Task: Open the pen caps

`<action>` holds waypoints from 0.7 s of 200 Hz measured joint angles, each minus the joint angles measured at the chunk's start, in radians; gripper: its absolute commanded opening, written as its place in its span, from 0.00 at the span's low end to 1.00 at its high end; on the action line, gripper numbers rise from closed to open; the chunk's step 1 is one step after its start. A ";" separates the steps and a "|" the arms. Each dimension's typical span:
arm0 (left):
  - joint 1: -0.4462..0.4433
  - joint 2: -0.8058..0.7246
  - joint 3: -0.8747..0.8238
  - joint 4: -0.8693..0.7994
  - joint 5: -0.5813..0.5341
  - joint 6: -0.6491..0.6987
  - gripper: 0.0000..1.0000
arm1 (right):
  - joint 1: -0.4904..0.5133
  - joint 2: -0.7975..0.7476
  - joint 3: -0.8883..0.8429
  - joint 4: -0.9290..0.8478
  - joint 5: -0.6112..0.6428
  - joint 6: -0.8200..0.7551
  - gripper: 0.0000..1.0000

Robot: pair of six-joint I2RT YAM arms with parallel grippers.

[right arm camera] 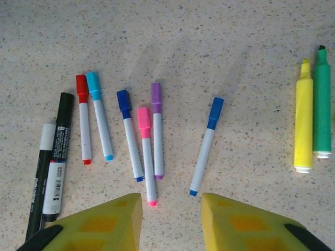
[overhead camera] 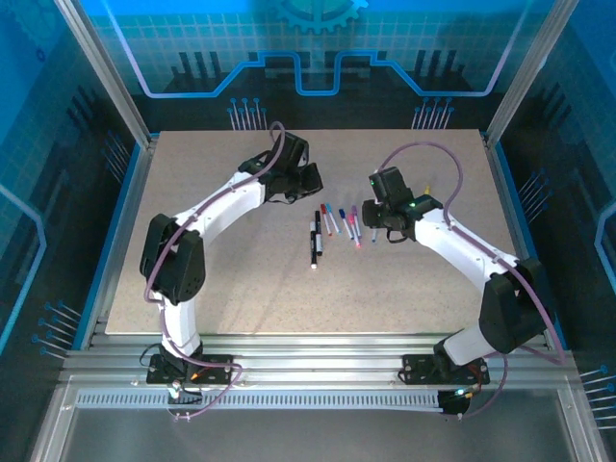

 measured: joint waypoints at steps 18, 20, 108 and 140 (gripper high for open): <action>0.000 0.018 0.000 -0.015 0.005 -0.002 0.41 | 0.008 0.008 -0.001 0.003 -0.006 0.002 0.35; 0.000 0.020 0.000 -0.017 0.004 -0.002 0.40 | 0.008 0.010 -0.001 0.003 -0.007 0.003 0.35; -0.038 0.160 0.115 -0.221 -0.190 0.103 0.31 | 0.025 0.056 -0.013 0.014 -0.034 0.016 0.34; -0.044 0.194 0.115 -0.235 -0.221 0.109 0.31 | 0.029 0.073 -0.013 0.015 -0.048 0.024 0.34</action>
